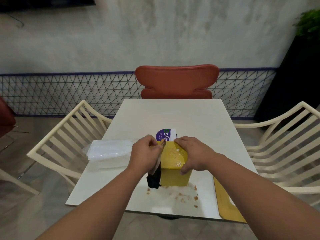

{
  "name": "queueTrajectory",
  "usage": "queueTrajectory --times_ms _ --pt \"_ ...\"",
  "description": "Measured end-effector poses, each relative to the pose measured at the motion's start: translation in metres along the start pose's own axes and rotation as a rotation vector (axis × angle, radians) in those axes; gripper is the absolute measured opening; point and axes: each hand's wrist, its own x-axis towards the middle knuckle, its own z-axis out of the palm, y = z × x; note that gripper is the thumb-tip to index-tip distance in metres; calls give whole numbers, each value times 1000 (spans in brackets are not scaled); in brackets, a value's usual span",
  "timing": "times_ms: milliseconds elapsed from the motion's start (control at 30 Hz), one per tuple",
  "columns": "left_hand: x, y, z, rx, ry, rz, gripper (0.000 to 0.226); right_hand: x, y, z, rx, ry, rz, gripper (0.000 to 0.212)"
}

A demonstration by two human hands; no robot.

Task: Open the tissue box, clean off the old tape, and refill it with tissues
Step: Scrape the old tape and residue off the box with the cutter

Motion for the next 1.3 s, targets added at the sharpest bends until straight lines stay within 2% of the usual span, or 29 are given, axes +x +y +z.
queueTrajectory --times_ms 100,200,300,567,733,867,933,1067,1133,1300 --pt "-11 -9 10 212 61 195 10 0 0 0 -3 -1 -3 121" --pt "-18 -18 14 361 21 319 25 1 -1 0 -5 -3 -4 121" --pt "-16 -24 11 366 -46 327 37 1 0 0 -8 -2 -3 121" --pt "-1 -11 7 348 -27 337 32 1 0 0 -13 -1 -3 120" --pt "7 -13 8 605 -147 318 43 2 2 1 -21 -1 -2 120" --pt "-14 -9 7 785 -169 408 35 4 2 0 -14 0 0 118" --pt "-21 -9 6 780 -196 439 32 5 2 0 -9 0 -4 119" --pt "6 -16 8 697 -128 428 32 6 3 1 -4 -1 -4 120" --pt "13 -21 9 696 -145 440 33 6 4 1 -3 0 -2 120" --pt "-26 -42 0 589 -161 644 35 8 5 0 -24 -1 -11 122"
